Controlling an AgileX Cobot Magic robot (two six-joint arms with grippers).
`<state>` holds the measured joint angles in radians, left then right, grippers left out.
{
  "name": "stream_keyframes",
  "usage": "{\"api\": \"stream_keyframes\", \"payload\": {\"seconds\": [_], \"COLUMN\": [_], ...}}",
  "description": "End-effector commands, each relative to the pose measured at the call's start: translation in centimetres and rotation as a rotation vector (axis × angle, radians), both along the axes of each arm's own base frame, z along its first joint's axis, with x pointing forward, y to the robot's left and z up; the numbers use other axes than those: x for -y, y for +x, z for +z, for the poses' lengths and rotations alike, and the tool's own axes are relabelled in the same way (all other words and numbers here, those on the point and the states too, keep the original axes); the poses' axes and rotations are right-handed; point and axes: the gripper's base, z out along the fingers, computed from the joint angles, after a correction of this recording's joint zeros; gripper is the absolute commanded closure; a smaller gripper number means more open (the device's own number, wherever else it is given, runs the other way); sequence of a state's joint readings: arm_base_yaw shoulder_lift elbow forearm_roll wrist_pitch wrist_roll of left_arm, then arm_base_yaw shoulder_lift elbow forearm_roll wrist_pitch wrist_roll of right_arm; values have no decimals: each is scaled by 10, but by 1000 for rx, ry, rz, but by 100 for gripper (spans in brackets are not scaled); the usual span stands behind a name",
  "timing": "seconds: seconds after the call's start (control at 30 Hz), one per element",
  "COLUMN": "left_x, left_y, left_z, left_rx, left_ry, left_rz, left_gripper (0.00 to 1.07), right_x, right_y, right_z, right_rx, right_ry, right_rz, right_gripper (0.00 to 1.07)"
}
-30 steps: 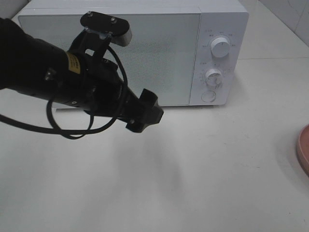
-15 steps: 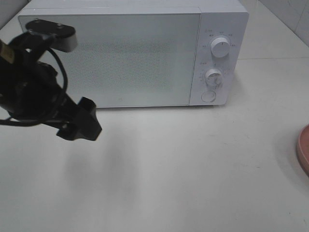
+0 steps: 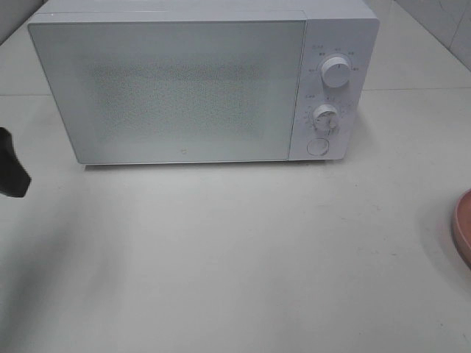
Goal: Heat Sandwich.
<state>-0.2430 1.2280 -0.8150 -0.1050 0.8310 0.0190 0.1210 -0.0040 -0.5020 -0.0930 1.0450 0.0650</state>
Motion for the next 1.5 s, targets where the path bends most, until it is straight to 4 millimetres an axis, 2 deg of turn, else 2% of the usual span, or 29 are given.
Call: {"api": "stream_keyframes", "payload": {"seconds": [0.03, 0.1, 0.17, 0.27, 0.3, 0.33, 0.43, 0.47, 0.5, 0.57, 0.6, 0.63, 0.77, 0.9, 1.33, 1.5], "left_x": [-16, -28, -31, -41, -41, -43, -45, -45, -46, -47, -47, -49, -50, -52, -55, -57], "left_y": [-16, -34, -40, -63, -63, -76, -96, -96, -108, -120, -120, -130, -139, -156, -193, -213], "left_z": [2, 8, 11, 15, 15, 16, 13, 13, 10, 6, 6, 0, 1, 7, 17, 19], "left_rx": [-2, -3, -8, -10, -10, 10, 20, 20, 34, 50, 50, 66, 182, 300, 542, 670], "left_ry": [-6, -8, -7, 5, 5, 23, 30, 30, 29, 26, 26, 29, 14, 8, -29, -49], "left_rz": [62, 111, 120, 146, 146, 142, 139, 139, 138, 138, 138, 138, 138, 139, 143, 145], "left_gripper": [9, 9, 9, 9, 9, 9, 9, 9, 9, 9, 9, 9, 9, 9, 9, 9], "right_x": [0, 0, 0, 0, 0, 0, 0, 0, 0, 0, 0, 0, 0, 0, 0, 0], "right_y": [-4, -4, -4, -4, -4, -4, -4, -4, -4, -4, -4, -4, -4, -4, -4, -4], "right_z": [1, 1, 1, 1, 1, 1, 1, 1, 1, 1, 1, 1, 1, 1, 1, 1], "right_rx": [34, 34, 34, 34, 34, 34, 34, 34, 34, 34, 34, 34, 34, 34, 34, 34], "right_ry": [-3, -3, -3, -4, -4, -4, -4, -4, -4, -4, -4, -4, -4, -4, -4, -4], "right_rz": [1, 1, 1, 1, 1, 1, 1, 1, 1, 1, 1, 1, 1, 1, 1, 1], "right_gripper": [31, 31, 31, 31, 31, 31, 31, 31, 31, 31, 31, 31, 31, 31, 31, 31]}}
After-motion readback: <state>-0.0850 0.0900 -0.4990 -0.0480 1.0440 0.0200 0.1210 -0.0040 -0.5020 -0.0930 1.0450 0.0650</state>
